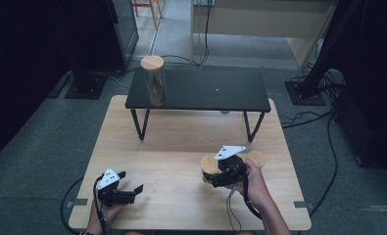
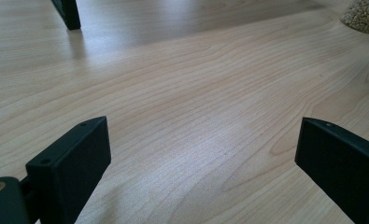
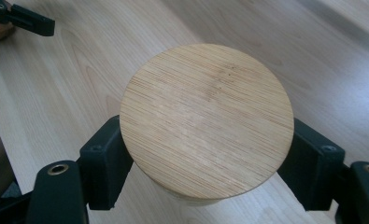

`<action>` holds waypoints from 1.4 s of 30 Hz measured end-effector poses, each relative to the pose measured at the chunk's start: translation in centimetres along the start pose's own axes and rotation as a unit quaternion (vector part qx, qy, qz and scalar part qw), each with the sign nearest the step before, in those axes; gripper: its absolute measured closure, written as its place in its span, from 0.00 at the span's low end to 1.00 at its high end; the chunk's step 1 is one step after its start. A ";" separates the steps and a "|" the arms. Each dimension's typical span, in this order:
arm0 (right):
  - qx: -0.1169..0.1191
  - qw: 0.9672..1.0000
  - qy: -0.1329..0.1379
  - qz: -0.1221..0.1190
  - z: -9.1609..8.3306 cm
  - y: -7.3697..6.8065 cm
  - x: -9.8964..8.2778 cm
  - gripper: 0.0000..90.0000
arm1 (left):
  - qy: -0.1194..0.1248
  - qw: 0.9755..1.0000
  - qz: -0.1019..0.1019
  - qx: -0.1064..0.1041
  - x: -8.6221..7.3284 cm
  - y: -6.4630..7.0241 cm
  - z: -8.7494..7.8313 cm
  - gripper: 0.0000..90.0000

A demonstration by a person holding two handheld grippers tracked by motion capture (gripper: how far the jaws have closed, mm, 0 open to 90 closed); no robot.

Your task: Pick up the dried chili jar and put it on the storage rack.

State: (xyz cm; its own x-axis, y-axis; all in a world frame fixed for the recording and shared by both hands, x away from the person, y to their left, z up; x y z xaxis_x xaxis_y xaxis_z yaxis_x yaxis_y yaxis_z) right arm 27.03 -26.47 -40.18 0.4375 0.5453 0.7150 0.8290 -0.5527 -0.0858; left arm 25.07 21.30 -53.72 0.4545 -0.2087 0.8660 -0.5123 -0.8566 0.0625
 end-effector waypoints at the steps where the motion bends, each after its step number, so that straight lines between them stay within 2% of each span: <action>1: 0.000 1.000 -0.001 -0.002 -0.2 0.0 0.2 0.29 | 0.000 1.000 0.001 0.000 0.0 0.0 0.0 0.04; 17: 0.017 1.000 -0.005 -0.019 -3.3 1.1 3.7 0.29 | -0.003 1.000 0.003 0.002 0.1 0.0 0.0 0.04; 26: 0.021 0.999 -0.008 -0.026 -4.5 1.7 5.5 0.29 | -0.002 1.000 0.003 0.002 0.1 0.0 0.0 0.04; 33: 0.015 0.999 -0.017 -0.040 -5.5 2.2 7.5 0.29 | -0.002 1.000 0.002 0.002 0.0 0.0 0.0 0.04; 42: 0.022 0.999 -0.013 -0.042 -6.0 3.2 9.3 0.29 | -0.001 1.000 0.002 0.001 0.0 0.0 0.0 0.04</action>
State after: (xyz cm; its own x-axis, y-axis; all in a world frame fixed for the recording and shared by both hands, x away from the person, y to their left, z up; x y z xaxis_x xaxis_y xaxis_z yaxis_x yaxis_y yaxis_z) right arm 31.60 -27.00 -29.64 0.3754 0.6052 0.7020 0.8768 -0.4775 -0.0572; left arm 25.07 21.30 -53.68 0.4545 -0.2125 0.8650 -0.5116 -0.8572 0.0582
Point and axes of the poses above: each handheld gripper's, and its own axes: z roughly forward along the jaws, x roughly out of its top, y roughly to its right, the point moved 8 cm from there along z, roughly forward along the jaws, and after that the axes turned 9 degrees about x, right-handed, at the moved point
